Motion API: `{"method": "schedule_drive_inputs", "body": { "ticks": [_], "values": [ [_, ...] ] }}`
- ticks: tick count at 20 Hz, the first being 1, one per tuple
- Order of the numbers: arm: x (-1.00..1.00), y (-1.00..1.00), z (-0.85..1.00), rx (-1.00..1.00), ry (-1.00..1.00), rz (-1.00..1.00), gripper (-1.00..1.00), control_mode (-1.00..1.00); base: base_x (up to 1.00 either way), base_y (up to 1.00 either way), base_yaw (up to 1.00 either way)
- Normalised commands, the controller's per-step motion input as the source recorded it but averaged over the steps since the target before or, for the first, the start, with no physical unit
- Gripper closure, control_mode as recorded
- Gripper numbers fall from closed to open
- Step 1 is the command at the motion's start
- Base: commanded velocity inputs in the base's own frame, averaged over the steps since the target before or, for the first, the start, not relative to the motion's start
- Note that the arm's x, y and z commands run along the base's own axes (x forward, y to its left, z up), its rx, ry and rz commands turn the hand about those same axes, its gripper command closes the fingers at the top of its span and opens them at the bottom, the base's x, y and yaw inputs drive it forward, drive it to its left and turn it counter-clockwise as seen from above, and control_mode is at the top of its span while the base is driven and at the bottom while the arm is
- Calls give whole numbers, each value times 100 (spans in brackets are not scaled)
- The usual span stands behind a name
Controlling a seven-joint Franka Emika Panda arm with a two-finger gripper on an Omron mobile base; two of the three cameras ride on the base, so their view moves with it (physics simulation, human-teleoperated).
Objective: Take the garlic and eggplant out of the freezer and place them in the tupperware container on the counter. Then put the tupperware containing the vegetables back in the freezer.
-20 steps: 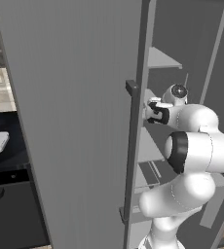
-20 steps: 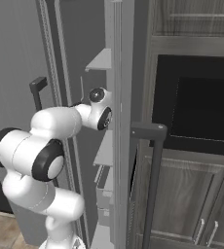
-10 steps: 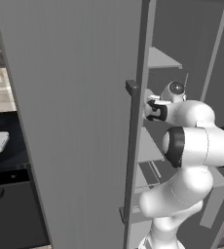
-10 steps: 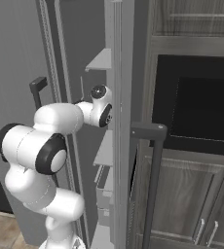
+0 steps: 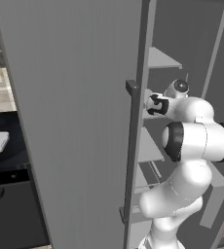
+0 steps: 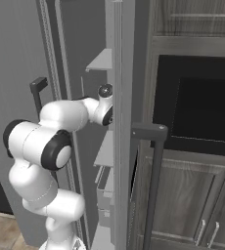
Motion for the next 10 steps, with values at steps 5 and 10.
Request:
{"method": "schedule_drive_inputs", "body": {
  "ticks": [5,10],
  "values": [
    [18,-7,0,0,0,0,-100,-100,0,0,0],
    [23,0,0,0,1,0,-100,-100,0,0,0]
  ]
}}
